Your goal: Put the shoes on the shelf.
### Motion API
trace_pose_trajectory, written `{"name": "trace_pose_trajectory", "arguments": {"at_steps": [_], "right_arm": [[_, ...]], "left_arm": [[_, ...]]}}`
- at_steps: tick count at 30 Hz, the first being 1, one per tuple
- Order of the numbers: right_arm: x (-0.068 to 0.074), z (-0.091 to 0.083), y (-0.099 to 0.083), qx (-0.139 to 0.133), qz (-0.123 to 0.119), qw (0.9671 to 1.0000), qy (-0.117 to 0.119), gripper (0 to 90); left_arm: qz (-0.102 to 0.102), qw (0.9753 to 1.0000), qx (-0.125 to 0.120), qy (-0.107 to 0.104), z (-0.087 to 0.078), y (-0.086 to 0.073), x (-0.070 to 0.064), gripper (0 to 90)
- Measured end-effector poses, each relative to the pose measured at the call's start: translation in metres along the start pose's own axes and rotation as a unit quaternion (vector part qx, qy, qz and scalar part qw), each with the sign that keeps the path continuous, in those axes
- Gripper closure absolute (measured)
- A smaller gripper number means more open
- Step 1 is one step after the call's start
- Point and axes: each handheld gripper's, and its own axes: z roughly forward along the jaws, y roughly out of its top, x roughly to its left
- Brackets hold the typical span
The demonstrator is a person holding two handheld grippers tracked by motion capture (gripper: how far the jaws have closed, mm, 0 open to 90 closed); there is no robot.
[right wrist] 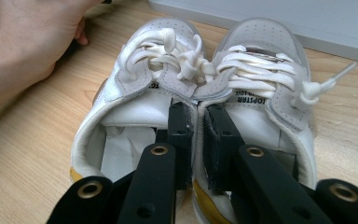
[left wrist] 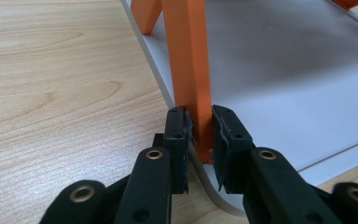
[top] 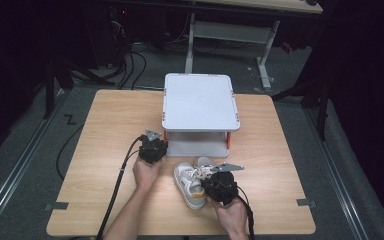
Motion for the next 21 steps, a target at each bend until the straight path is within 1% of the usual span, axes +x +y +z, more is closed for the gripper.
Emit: {"name": "trace_pose_trajectory", "arguments": {"at_steps": [6,12,16,21], "right_arm": [[-0.002,-0.006,-0.002,-0.006,-0.003,1.0,0.003,82.5],[-0.006,-0.02,0.002,-0.02,-0.008,0.9997,0.01,82.7],[-0.01,-0.023,0.011,-0.028,-0.013,0.9995,0.005,82.8],[-0.017,-0.021,0.026,-0.037,-0.017,0.9992,-0.003,82.8]], "left_arm": [[0.0,1.0,0.0,0.0,0.0,0.0,0.0,76.5],[-0.001,1.0,0.0,0.0,0.0,0.0,0.0,76.5],[-0.001,1.0,-0.001,0.0,0.0,0.0,0.0,76.5],[-0.002,1.0,-0.001,-0.001,0.0,0.0,0.0,76.5]]}}
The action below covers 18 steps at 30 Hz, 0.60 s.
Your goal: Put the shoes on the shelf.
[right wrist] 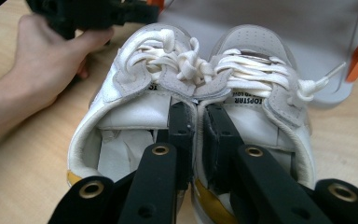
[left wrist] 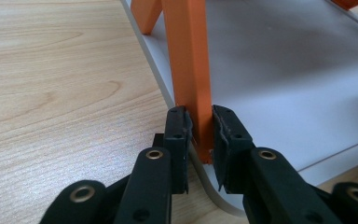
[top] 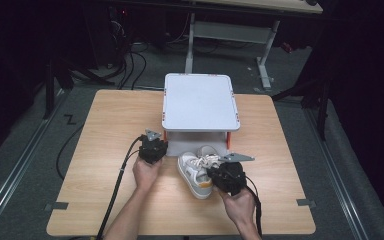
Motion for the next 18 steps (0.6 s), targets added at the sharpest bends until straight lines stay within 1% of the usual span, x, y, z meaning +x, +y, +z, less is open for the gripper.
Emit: {"name": "trace_pose_trajectory", "arguments": {"at_steps": [5,7,13,16,18], "right_arm": [[-0.006,0.01,0.014,-0.007,0.0,0.9998,-0.017,82.8],[-0.009,0.017,0.019,-0.008,0.001,0.9997,-0.025,82.8],[-0.015,0.036,0.035,-0.019,-0.002,0.9985,-0.051,82.8],[-0.017,0.045,0.042,-0.019,-0.003,0.9981,-0.058,82.7],[-0.02,0.053,0.046,-0.019,0.001,0.998,-0.061,82.7]], "left_arm": [[0.0,1.0,0.0,0.0,0.0,0.0,0.0,76.6],[0.003,1.0,0.003,-0.001,0.0,0.0,0.001,76.6],[0.0,1.0,0.001,-0.002,0.0,0.0,0.001,76.7],[0.0,1.0,0.001,-0.002,0.0,0.0,0.001,76.6],[0.0,1.0,0.002,-0.002,0.0,0.0,0.001,76.7]]}}
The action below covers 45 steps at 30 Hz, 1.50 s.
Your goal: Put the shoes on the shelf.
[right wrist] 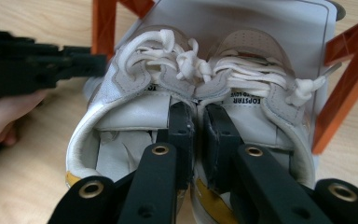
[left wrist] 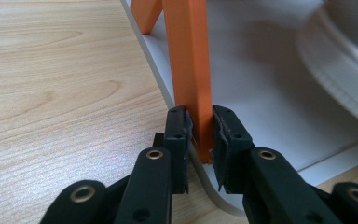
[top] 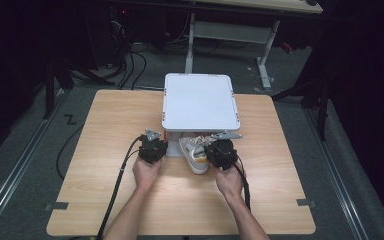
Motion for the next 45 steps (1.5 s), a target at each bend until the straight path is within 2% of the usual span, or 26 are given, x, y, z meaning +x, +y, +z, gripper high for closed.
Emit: {"name": "trace_pose_trajectory", "arguments": {"at_steps": [9,16,21,28,31,34,36,41,45], "right_arm": [[-0.003,0.032,0.008,-0.007,0.011,0.9996,-0.025,82.6],[-0.007,0.043,0.01,-0.008,0.021,0.9991,-0.035,82.4],[-0.005,0.047,0.009,-0.013,0.011,0.9989,-0.043,80.9],[-0.004,0.048,0.009,-0.015,0.008,0.9991,-0.039,72.3],[-0.005,0.046,0.01,-0.015,0.006,0.9989,-0.043,55.1],[-0.004,0.044,0.009,-0.012,-0.002,0.9988,-0.047,56.1],[-0.004,0.043,0.009,-0.014,0.001,0.999,-0.042,55.5],[-0.005,0.03,0.012,-0.045,0.01,0.9986,-0.027,54.5],[-0.007,0.019,0.009,-0.05,0.009,0.9986,-0.015,49.4]], "left_arm": [[0.002,1.0,0.003,-0.002,0.0,0.0,0.001,76.7],[0.0,1.0,0.003,-0.004,0.0,0.0,0.001,76.7],[-0.005,1.0,0.001,-0.004,0.001,0.0,0.001,76.7],[-0.005,1.0,0.001,-0.005,0.0,0.0,0.001,76.7],[-0.005,1.0,0.001,-0.005,0.001,0.0,0.001,76.7],[-0.004,1.0,0.001,-0.004,0.001,0.0,0.001,76.7],[-0.004,1.0,0.001,-0.005,0.001,0.0,0.001,76.7],[-0.005,1.0,0.001,-0.004,0.001,0.0,0.001,76.7],[-0.006,1.0,0.001,-0.004,0.001,0.0,0.001,76.7]]}}
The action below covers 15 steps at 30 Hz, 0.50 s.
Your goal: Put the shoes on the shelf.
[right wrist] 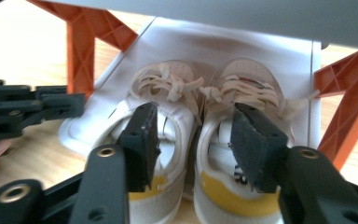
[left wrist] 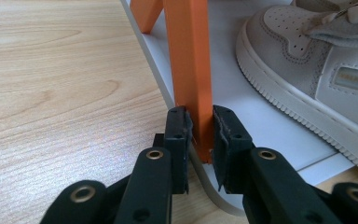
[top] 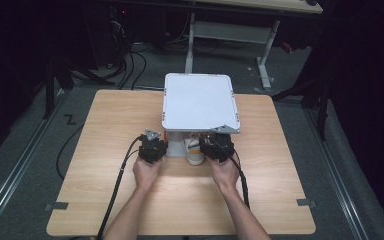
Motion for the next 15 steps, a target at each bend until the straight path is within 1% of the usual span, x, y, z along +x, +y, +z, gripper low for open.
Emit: {"name": "trace_pose_trajectory", "arguments": {"at_steps": [3,6,8,10,13,15], "right_arm": [[-0.003,-0.012,-0.005,-0.012,0.002,0.9999,0.006,44.6],[-0.008,-0.023,-0.013,-0.02,0.008,0.9997,0.015,38.4],[-0.011,-0.03,-0.02,-0.027,0.014,0.9993,0.023,35.3],[-0.012,-0.036,-0.029,-0.03,0.013,0.9992,0.025,32.5],[-0.01,-0.039,-0.043,-0.029,0.011,0.9992,0.027,29.9],[-0.007,-0.038,-0.053,-0.027,0.01,0.9993,0.022,29.1]], "left_arm": [[0.0,1.0,0.0,0.0,0.0,0.0,0.0,76.7],[-0.001,1.0,-0.001,0.0,0.0,0.0,0.0,76.7],[-0.001,1.0,-0.001,0.0,0.0,0.0,0.0,76.7],[-0.001,1.0,-0.001,0.0,0.0,0.0,0.0,76.7],[-0.001,1.0,-0.001,0.001,0.0,0.0,0.0,76.7],[0.0,1.0,-0.001,0.001,0.0,0.0,0.0,76.7]]}}
